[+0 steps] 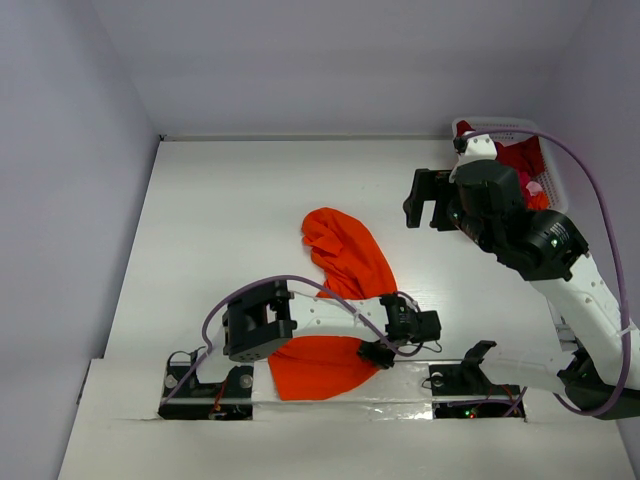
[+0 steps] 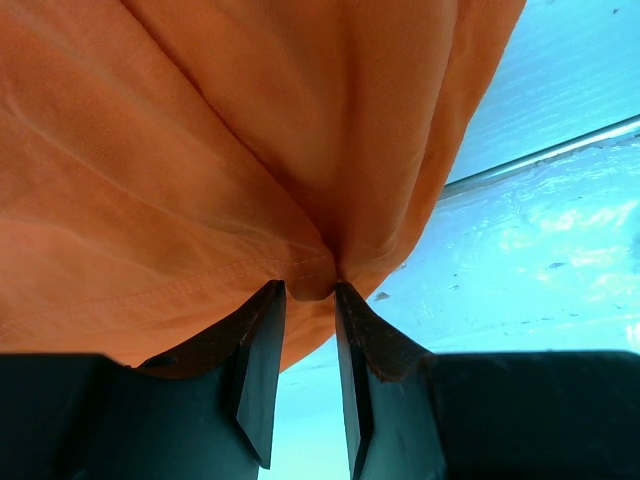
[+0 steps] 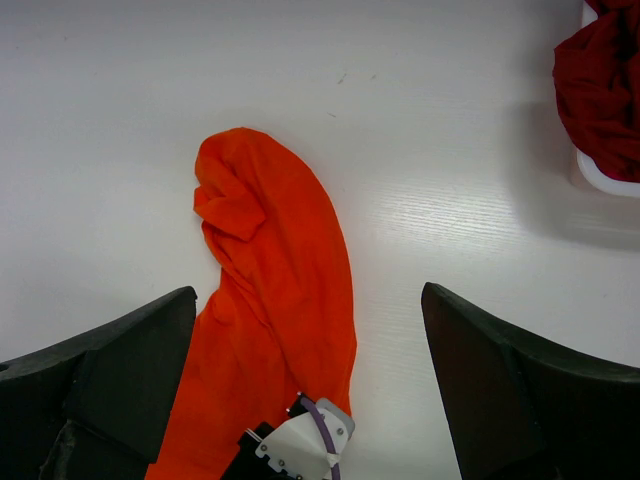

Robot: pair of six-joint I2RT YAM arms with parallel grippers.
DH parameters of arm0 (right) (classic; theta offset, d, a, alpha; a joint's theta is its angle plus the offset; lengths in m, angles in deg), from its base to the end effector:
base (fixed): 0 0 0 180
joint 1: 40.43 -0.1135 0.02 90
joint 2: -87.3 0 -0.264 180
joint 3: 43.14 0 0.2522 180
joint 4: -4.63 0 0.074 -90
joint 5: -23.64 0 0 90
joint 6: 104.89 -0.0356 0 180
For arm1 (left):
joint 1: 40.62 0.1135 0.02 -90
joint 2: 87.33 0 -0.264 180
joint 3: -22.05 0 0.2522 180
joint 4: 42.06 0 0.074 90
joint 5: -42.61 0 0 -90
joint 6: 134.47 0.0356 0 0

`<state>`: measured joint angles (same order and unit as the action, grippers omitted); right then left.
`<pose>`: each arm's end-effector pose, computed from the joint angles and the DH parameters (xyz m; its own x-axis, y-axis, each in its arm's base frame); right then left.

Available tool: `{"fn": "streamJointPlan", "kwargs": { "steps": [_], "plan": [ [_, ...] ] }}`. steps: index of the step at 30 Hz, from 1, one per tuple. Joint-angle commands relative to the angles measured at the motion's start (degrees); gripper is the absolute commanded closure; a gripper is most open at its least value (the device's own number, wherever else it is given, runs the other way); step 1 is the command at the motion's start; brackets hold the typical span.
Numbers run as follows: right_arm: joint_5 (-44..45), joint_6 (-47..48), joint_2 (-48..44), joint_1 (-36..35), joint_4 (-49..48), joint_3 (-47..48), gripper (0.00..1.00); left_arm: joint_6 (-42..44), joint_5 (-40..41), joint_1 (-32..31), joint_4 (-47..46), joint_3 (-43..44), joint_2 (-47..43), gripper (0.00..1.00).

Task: Fold and stack the t-shirts
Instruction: Flatten the tshirt out

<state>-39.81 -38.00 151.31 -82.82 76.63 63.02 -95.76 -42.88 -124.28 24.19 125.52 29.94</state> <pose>0.1460 0.1117 0.4674 -0.4624 0.0533 -0.8851 -0.1470 0.9798 0.1358 0.0475 -0.4020 0.1802 -0.8400 0.5158 -0.1685 0.5338 0.8412 -0.0864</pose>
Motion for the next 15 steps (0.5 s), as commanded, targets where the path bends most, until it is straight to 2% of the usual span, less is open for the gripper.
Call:
{"fn": "streamJointPlan", "kwargs": {
  "steps": [1, 12, 15],
  "plan": [
    [0.6, 0.7, -1.1, -0.1, -3.0, -0.1, 0.00, 0.5, 0.7, -0.4, 1.1, 1.4, -0.5, 0.76],
    [0.7, 0.7, -1.2, -0.1, -3.0, -0.4, 0.00, 1.2, 1.4, -0.4, 0.9, 2.6, 0.2, 0.76],
    [0.6, 0.7, -1.2, -0.1, -3.0, -0.4, 0.00, 1.2, 1.3, -0.4, 0.9, 2.4, 0.5, 0.80]
  ]
}}
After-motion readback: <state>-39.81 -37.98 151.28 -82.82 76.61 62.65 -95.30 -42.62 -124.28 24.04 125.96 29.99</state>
